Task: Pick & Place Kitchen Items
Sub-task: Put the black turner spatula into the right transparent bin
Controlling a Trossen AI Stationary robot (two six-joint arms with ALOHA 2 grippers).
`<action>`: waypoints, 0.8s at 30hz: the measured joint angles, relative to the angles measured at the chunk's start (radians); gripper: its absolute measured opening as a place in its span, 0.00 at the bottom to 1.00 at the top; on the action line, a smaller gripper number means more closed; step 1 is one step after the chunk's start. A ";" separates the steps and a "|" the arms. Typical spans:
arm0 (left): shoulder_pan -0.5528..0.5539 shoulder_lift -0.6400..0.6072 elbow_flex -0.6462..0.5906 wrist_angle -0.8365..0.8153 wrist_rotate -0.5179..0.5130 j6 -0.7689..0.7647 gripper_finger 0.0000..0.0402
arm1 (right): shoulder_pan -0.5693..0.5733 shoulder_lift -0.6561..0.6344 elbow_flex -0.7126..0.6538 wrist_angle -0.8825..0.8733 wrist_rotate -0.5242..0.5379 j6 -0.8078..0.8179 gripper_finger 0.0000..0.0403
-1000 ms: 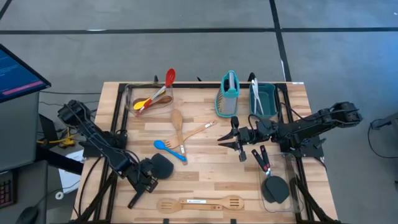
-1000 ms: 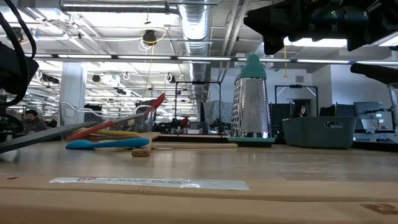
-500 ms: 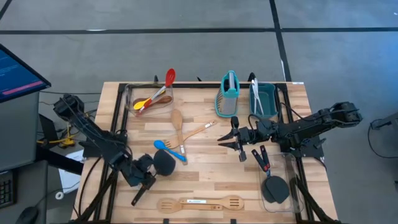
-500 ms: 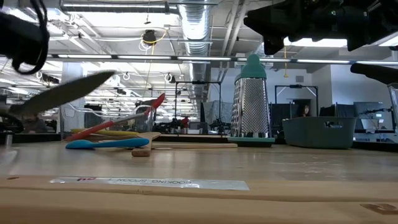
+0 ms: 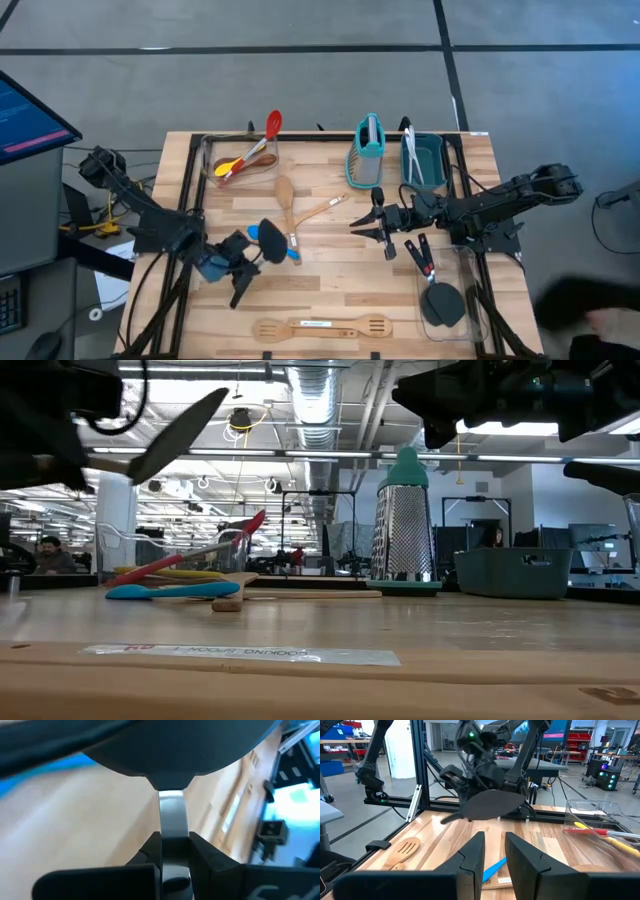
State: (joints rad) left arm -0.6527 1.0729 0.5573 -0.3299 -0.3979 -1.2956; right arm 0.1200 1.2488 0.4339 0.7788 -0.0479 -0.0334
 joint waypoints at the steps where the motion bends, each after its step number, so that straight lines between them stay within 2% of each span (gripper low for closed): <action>1: 0.026 0.000 0.000 0.001 -0.006 0.042 0.06 | 0.000 0.000 0.000 0.000 0.000 0.000 0.17; 7: 0.183 0.000 0.000 0.050 -0.122 0.309 0.06 | 0.000 0.000 0.000 0.005 0.000 0.000 0.17; 14: 0.299 0.003 0.002 0.385 -0.136 0.630 0.06 | 0.000 0.000 0.000 0.007 0.000 0.000 0.17; 16: 0.308 0.003 0.008 0.452 -0.134 0.689 0.06 | 0.000 0.000 0.000 0.008 0.000 0.000 0.17; 20: 0.309 0.025 0.060 0.460 -0.132 0.744 0.06 | 0.000 0.000 0.000 0.020 0.000 0.000 0.17; 24: 0.309 0.105 0.130 0.460 -0.133 0.793 0.06 | 0.000 0.000 0.000 0.042 0.000 0.000 0.17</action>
State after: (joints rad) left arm -0.3435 1.1781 0.6876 0.1299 -0.5310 -0.5026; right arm 0.1196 1.2489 0.4339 0.8213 -0.0479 -0.0334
